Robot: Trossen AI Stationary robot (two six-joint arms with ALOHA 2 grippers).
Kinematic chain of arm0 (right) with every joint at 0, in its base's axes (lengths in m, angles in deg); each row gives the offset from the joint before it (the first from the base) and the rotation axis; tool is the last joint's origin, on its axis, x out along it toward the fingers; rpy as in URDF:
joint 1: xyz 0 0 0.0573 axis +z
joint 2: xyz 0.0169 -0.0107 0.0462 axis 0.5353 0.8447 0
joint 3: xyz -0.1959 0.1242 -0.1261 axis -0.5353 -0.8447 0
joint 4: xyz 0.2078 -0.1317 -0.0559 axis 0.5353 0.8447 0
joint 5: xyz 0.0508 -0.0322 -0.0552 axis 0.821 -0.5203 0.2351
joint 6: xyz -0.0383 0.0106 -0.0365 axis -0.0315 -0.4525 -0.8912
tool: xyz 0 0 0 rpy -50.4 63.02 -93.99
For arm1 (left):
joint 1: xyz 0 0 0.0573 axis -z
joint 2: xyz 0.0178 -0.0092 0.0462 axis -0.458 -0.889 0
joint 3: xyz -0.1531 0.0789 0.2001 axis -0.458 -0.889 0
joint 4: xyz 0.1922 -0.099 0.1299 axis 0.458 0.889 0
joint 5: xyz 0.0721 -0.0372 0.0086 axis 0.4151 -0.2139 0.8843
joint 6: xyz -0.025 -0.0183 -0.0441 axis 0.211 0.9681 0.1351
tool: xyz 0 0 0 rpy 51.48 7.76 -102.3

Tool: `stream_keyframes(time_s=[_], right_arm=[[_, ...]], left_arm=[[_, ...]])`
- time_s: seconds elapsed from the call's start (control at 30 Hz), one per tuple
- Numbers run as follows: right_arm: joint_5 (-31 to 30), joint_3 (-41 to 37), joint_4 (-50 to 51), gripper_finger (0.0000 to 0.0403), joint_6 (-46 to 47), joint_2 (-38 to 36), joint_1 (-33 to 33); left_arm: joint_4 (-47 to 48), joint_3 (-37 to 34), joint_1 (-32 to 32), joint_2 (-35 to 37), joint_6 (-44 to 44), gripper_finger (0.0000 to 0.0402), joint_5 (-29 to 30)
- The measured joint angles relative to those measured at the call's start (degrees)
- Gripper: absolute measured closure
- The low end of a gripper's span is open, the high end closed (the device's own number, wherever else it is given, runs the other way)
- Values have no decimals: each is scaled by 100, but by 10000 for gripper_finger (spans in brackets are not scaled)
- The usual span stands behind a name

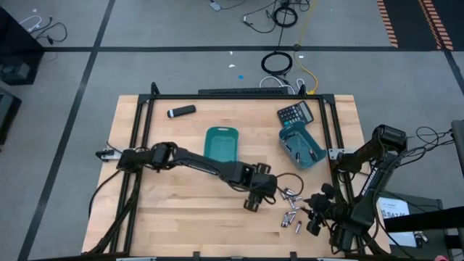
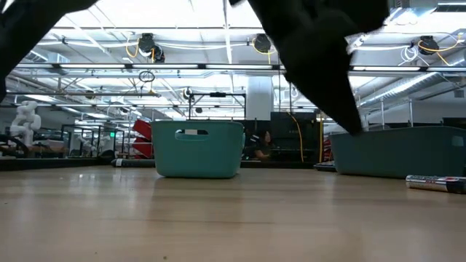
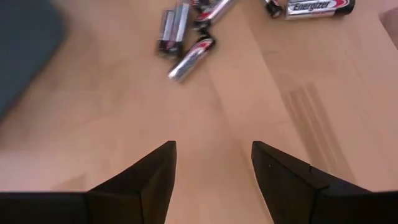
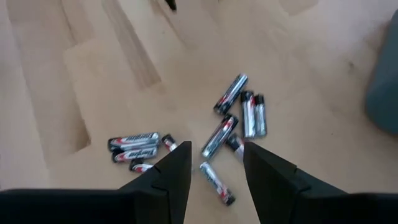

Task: Sort batteries
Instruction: Put the silver battery into the green bin

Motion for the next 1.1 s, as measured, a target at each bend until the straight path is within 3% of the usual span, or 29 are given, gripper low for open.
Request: stream_keyframes(time_s=[0.23,0.5,0.73,0.93,1.1], right_arm=[[117,49,216,266,311,0,91],[206,451,1404,266,438,0,96],[47,459,1415,266,423,0,96],[39,461,1352,266,418,0,96],[-9,461,1336,266,418,0,96]], left_arm=[[-1154,0,-26,-490,18,181,-564],[-2080,0,-52,-787,-14,181,-606],[-2945,2,-186,-884,-304,181,-609],[-3008,2,-370,-981,-311,181,-1228],[-2891,4,-457,-1077,-318,181,-1313]])
